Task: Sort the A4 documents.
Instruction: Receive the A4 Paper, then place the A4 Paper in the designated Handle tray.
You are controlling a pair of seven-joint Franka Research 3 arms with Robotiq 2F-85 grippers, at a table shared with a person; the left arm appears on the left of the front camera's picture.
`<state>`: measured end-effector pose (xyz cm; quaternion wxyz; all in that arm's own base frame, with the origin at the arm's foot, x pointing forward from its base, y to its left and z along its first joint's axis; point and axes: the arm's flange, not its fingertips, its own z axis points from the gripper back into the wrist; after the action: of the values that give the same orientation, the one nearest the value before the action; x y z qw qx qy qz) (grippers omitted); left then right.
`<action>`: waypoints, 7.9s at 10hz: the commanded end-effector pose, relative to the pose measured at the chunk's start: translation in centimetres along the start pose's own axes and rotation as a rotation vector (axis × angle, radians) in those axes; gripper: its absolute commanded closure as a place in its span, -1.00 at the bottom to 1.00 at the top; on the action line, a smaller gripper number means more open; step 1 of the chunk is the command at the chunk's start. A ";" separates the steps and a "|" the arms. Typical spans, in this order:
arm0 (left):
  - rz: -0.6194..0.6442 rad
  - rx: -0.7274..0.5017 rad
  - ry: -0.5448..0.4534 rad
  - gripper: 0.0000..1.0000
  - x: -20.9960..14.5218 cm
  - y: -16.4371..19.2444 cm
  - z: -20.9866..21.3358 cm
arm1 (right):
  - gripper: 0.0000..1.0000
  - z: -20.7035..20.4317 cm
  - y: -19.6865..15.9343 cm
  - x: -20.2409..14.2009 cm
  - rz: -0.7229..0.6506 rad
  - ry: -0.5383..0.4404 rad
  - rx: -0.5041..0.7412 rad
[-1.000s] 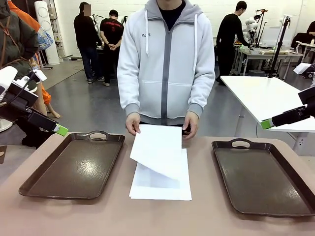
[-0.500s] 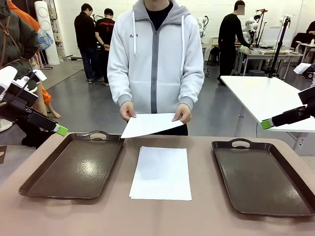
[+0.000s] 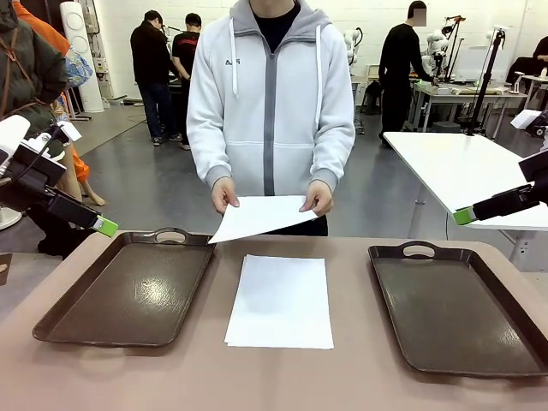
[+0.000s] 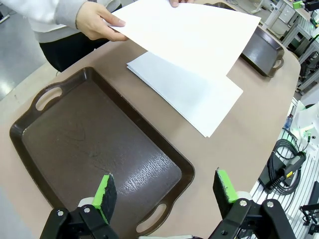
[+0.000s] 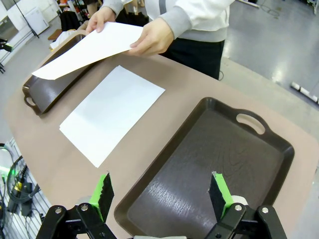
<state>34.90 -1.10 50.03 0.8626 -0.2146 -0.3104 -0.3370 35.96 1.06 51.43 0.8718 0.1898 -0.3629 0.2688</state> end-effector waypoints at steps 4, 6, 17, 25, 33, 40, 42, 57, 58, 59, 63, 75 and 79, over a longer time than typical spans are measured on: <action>-0.006 -0.014 -0.008 -1.00 0.0 0.2 -0.1 | -1.00 -0.2 0.0 0.0 -0.003 -0.004 0.012; -0.006 -0.014 -0.008 -1.00 0.0 0.2 -0.1 | -1.00 -0.2 0.0 0.0 -0.003 -0.004 0.012; -0.006 -0.014 -0.008 -1.00 0.0 0.2 -0.1 | -1.00 -0.2 0.0 0.0 -0.003 -0.004 0.012; -0.006 -0.014 -0.008 -1.00 0.0 0.2 -0.1 | -1.00 -0.2 0.0 0.0 -0.003 -0.004 0.012; -0.006 -0.014 -0.008 -1.00 0.0 0.2 -0.1 | -1.00 -11.5 -0.4 2.0 -0.400 0.089 0.375; -0.006 -0.014 -0.008 -1.00 0.0 0.2 -0.1 | -1.00 -24.7 0.8 5.8 -0.761 0.165 0.753; -0.006 -0.014 -0.008 -1.00 0.0 0.2 -0.1 | -1.00 -27.4 1.2 6.0 -0.842 0.165 0.794; -0.006 -0.014 -0.008 -1.00 0.0 0.2 -0.1 | -0.54 -33.5 2.0 7.0 -1.003 0.128 0.830; -0.006 -0.014 -0.008 -1.00 0.0 0.2 -0.1 | -0.08 -33.4 1.9 7.1 -0.996 0.126 0.831; -0.006 -0.014 -0.008 -1.00 0.0 0.2 -0.1 | -0.18 -33.3 1.8 7.1 -0.999 0.132 0.825; -0.006 -0.014 -0.008 -1.00 0.0 0.2 -0.1 | 0.53 -33.3 1.6 7.1 -1.008 0.142 0.824; -0.006 -0.014 -0.008 -1.00 0.0 0.2 -0.1 | 1.00 -33.3 1.6 7.0 -1.001 0.125 0.849; -0.006 -0.014 -0.008 -1.00 0.0 0.2 -0.1 | 1.00 -33.3 1.6 7.0 -1.001 0.125 0.849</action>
<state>34.92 -1.19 50.03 0.8633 -0.2134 -0.3094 -0.3369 56.69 22.03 34.66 0.7623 0.6454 -0.0360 -0.0325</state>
